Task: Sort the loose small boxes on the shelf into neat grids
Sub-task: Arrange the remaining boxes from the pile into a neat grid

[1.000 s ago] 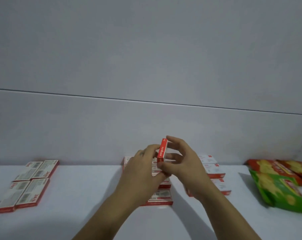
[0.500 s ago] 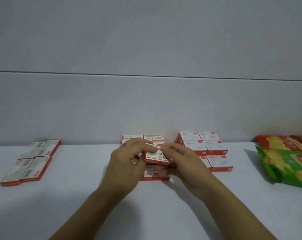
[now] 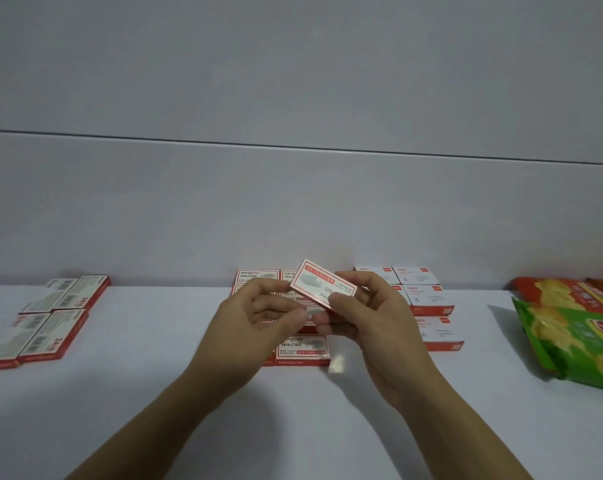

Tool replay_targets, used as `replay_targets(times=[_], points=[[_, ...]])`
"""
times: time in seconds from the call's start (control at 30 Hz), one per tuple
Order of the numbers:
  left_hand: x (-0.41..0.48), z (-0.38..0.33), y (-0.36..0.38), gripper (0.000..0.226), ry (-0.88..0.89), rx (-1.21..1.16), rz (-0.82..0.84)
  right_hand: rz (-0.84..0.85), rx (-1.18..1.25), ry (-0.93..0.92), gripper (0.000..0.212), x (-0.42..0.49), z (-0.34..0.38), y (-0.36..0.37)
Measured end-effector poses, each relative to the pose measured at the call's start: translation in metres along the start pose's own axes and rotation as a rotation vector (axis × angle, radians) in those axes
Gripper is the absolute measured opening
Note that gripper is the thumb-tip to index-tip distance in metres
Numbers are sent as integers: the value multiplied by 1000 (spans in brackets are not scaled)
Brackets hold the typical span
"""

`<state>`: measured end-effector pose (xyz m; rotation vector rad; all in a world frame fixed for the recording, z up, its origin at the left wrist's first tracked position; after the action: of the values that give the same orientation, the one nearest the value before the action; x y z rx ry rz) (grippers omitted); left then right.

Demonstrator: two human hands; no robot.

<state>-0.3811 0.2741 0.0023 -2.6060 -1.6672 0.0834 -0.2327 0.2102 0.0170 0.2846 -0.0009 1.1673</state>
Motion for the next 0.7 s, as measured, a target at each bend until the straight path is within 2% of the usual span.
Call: replay_targets(times=[0.13,0.23,0.33,0.47,0.6,0.7], points=[[-4,0,7,37,-75,-59,16,-20,-46,-44,19,-6,-2,7],[-7,-2,7,19,-91,-173,-53,-71,-150,-90,15,-12,-6,14],[-6,-5,-1,11,-101,-247,-106,-36,-172,-91,13,-14,-11,21],[-5,-12,-9,12,-13,-69,-133,3,-201,-71,17,-14,-10,21],[-2,-12,-15,15,-10,73,-59,23,-166,-70,27,-10,-4,17],[-4,-16,-14,14,82,165,-38,94,-197,-118,29,-10,2,18]])
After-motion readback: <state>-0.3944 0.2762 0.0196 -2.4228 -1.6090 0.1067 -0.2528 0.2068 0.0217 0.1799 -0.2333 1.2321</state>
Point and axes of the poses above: each hand's wrist, its own x-axis towards the middle knuckle, its own y-axis out of the palm, z = x × y, the point moved 5 cm from there along x, towards the middle knuckle, and after that the axes turned 8 degrees about -y, right-handed, at the moved point
